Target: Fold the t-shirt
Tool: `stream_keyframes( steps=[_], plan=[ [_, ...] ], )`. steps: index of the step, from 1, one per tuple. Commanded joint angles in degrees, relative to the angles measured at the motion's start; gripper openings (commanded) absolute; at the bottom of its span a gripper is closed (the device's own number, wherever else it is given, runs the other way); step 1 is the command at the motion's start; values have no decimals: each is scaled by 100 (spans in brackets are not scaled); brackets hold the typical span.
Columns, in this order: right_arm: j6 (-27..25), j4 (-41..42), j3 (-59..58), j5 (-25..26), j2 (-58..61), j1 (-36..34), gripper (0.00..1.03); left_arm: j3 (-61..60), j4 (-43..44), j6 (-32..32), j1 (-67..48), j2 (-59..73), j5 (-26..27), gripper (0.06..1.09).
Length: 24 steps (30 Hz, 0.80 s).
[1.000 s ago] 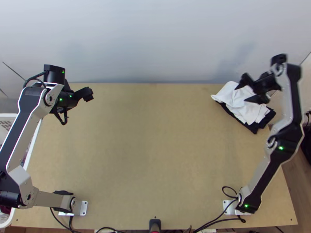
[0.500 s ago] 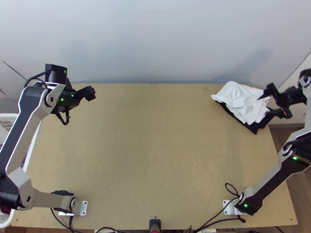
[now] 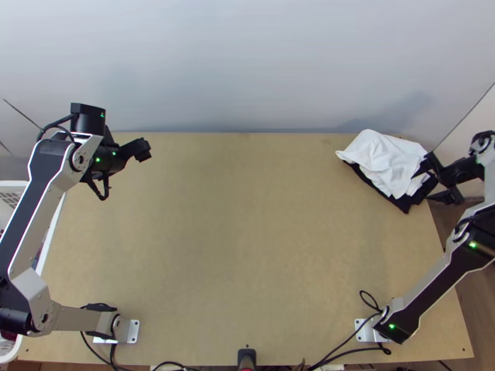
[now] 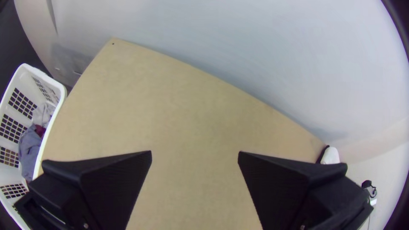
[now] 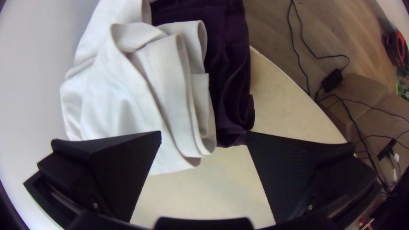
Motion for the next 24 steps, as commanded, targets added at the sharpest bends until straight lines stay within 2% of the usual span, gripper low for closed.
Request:
stream_keyframes(
  steps=[1,10,24],
  plan=[
    [100,95,219,73,426,125,92,4,-1,45,38,51,1,104],
    [364,-10,826,56,760,705,92,39,-1,36,64,95,1,104],
    [443,-450,1388,56,1297,899,92,-163,8,36,108,60,1,104]
  ],
)
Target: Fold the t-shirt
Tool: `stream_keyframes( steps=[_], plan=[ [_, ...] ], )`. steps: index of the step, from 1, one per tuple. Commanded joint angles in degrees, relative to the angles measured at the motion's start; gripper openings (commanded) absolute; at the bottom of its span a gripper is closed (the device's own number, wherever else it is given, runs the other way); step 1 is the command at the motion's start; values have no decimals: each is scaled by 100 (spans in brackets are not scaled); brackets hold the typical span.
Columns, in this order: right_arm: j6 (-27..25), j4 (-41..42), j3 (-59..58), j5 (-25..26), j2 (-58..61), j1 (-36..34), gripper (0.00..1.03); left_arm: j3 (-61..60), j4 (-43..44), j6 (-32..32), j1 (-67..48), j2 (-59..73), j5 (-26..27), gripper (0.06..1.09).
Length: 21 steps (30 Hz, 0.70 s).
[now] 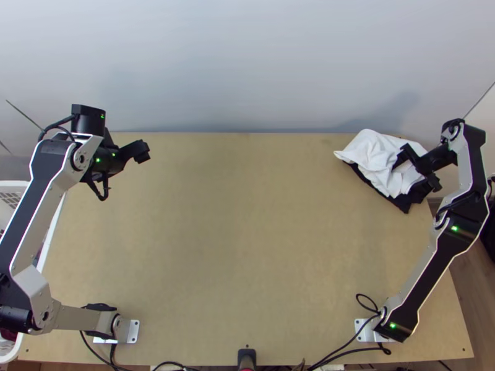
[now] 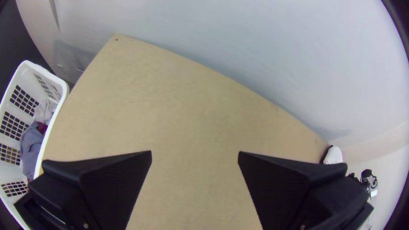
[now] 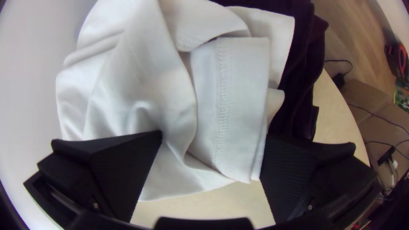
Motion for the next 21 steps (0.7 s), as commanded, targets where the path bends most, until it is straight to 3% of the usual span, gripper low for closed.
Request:
stream_keyframes(
  steps=[1,4,8,10,15,21],
  plan=[
    [62,-131,208,14,366,121,91,-42,6,-12,10,14,1,104],
    [168,-113,217,23,498,165,79,2,6,-21,1,14,1,104],
    [177,27,199,524,445,270,21,2,6,-4,18,5,1,104],
    [177,63,199,946,339,270,3,2,-3,5,62,-13,1,104],
    [203,45,23,1350,5,-108,3,-7,-3,5,80,-21,1,104],
    [27,19,6,1473,-241,-653,3,72,6,-30,1,5,1,104]
  ],
)
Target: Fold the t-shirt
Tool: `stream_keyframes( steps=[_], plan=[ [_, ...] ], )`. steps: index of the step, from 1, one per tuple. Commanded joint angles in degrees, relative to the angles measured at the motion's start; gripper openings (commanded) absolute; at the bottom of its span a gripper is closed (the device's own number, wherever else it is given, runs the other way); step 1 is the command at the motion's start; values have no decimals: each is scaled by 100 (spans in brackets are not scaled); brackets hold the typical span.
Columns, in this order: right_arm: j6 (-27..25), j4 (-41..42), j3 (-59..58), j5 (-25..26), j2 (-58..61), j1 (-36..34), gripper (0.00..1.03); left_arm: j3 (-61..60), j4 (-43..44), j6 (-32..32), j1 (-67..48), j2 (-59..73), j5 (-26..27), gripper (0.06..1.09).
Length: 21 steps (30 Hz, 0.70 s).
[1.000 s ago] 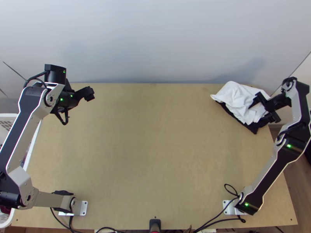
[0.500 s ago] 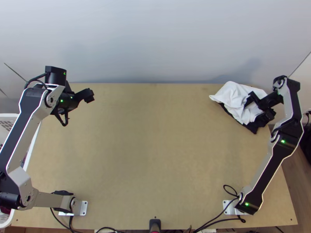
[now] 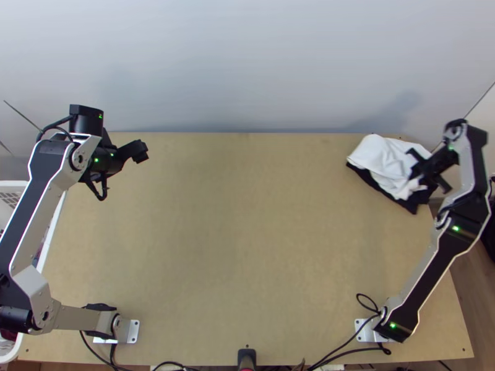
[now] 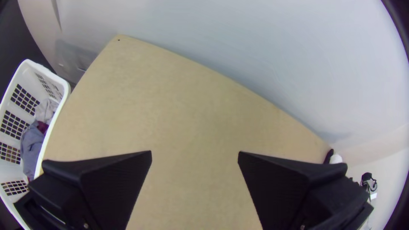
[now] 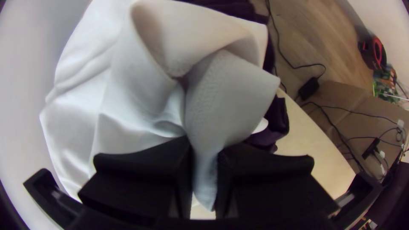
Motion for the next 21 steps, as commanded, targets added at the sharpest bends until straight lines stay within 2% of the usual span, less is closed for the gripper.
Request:
stream_keyframes(
  steps=[1,2,4,5,9,14,16,17,19,21],
  plan=[
    [-255,-47,-55,243,-267,-485,3,94,6,-30,-71,29,1,104],
    [-326,-100,-64,243,-285,-493,6,111,6,-30,-80,47,1,104],
    [-431,-320,-29,190,-302,-485,40,173,6,-39,-98,64,1,104],
    [-449,-381,-38,93,-329,-476,51,199,6,-39,-115,73,1,104],
    [-493,-645,-117,-215,-513,-397,76,243,-3,-48,-124,73,1,104],
    [-449,-530,50,-821,-1190,-239,79,199,-29,-30,-80,12,1,104],
    [-449,-381,226,-1146,-1418,-107,99,182,-29,-21,-71,12,1,104],
    [-449,-328,270,-1243,-1480,16,99,191,-29,-30,-71,12,1,104],
    [-563,-258,305,-1225,-1497,298,99,208,-29,-39,-80,29,1,104],
    [-651,-100,314,-795,-1383,544,99,261,-29,-48,-107,47,1,104]
  ],
)
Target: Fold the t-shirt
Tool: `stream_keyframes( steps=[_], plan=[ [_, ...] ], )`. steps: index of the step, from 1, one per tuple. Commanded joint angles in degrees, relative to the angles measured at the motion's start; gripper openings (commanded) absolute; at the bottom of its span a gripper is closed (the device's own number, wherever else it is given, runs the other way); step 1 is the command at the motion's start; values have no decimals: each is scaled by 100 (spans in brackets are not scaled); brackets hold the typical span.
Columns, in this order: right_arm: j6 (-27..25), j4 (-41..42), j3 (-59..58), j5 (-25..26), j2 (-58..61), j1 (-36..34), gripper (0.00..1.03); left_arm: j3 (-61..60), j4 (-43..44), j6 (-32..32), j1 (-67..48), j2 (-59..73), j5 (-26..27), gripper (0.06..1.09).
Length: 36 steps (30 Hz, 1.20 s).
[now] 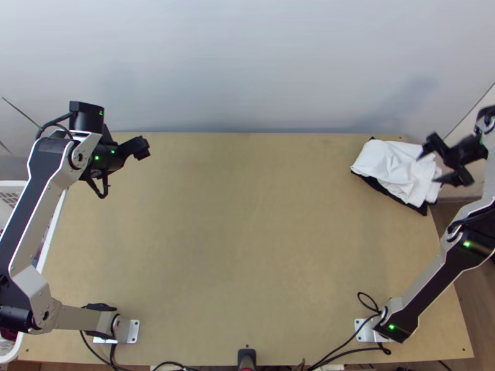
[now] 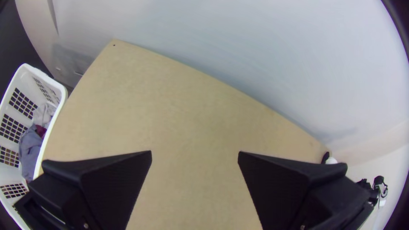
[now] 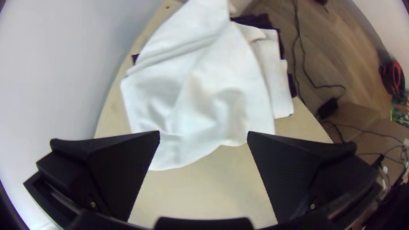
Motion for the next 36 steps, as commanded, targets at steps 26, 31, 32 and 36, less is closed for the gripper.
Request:
stream_keyframes(
  steps=[26,31,32,36],
  plan=[
    [-265,1109,141,372,1293,891,93,258,-27,-43,5,150,1,104],
    [-265,1091,229,214,230,1014,99,284,-9,-70,-13,1,-25,104],
    [-273,1091,255,214,19,1066,99,284,8,-70,-13,-43,-52,104],
    [-308,1091,159,214,-798,1365,99,205,289,-70,-4,-333,-104,104]
  ],
)
